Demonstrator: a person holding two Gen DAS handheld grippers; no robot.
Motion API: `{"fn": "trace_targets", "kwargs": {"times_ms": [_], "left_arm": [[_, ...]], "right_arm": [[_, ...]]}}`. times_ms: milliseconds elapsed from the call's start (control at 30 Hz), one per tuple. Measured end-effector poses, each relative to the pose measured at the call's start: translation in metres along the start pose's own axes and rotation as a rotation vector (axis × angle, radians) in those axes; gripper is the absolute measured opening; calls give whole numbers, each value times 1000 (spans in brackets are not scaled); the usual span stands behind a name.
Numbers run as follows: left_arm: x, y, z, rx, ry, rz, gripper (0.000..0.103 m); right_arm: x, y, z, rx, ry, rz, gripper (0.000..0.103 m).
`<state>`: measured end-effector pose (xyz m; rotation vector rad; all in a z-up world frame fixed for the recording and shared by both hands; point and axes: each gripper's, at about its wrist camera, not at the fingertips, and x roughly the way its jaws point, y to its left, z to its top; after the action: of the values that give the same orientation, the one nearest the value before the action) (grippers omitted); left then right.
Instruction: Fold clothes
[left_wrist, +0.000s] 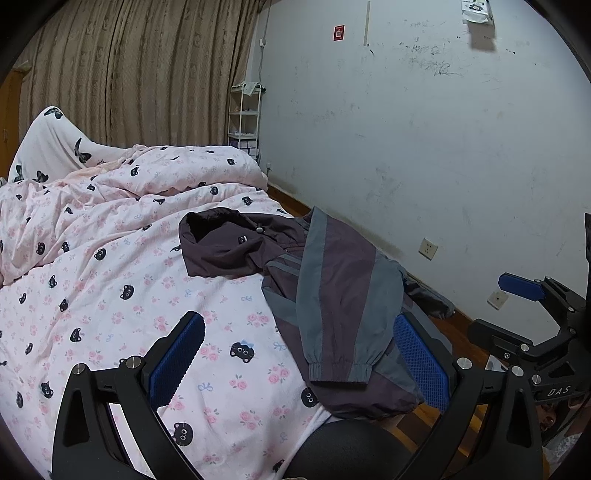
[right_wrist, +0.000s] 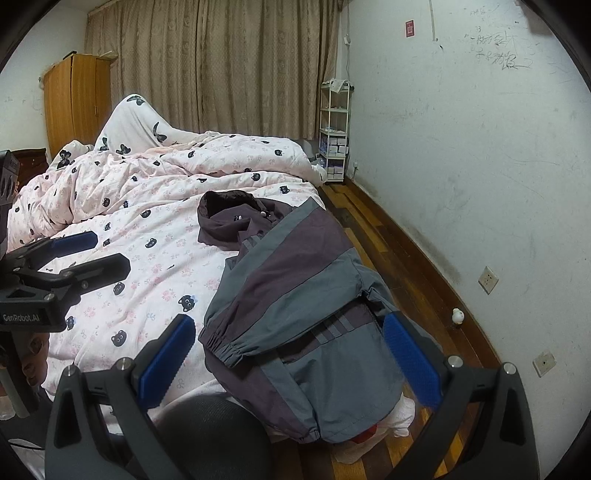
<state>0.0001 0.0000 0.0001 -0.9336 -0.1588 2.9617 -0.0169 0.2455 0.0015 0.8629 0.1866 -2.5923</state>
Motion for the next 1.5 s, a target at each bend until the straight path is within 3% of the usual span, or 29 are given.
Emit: {"fn": "trace_targets", "kwargs": {"times_ms": [200, 900, 1233, 1500], "left_arm": [[0, -6, -1, 25, 0, 19, 101], [3, 2, 1, -19, 12, -20, 101], [10, 3, -1, -20, 58, -38, 101], [8, 6, -3, -32, 27, 17, 101]], "right_arm": [[-2, 0, -1, 1, -6, 1, 103], [1, 4, 1, -17, 6, 6, 103], [4, 6, 0, -17, 15, 12, 103], [7, 6, -1, -17, 21, 18, 103]]}}
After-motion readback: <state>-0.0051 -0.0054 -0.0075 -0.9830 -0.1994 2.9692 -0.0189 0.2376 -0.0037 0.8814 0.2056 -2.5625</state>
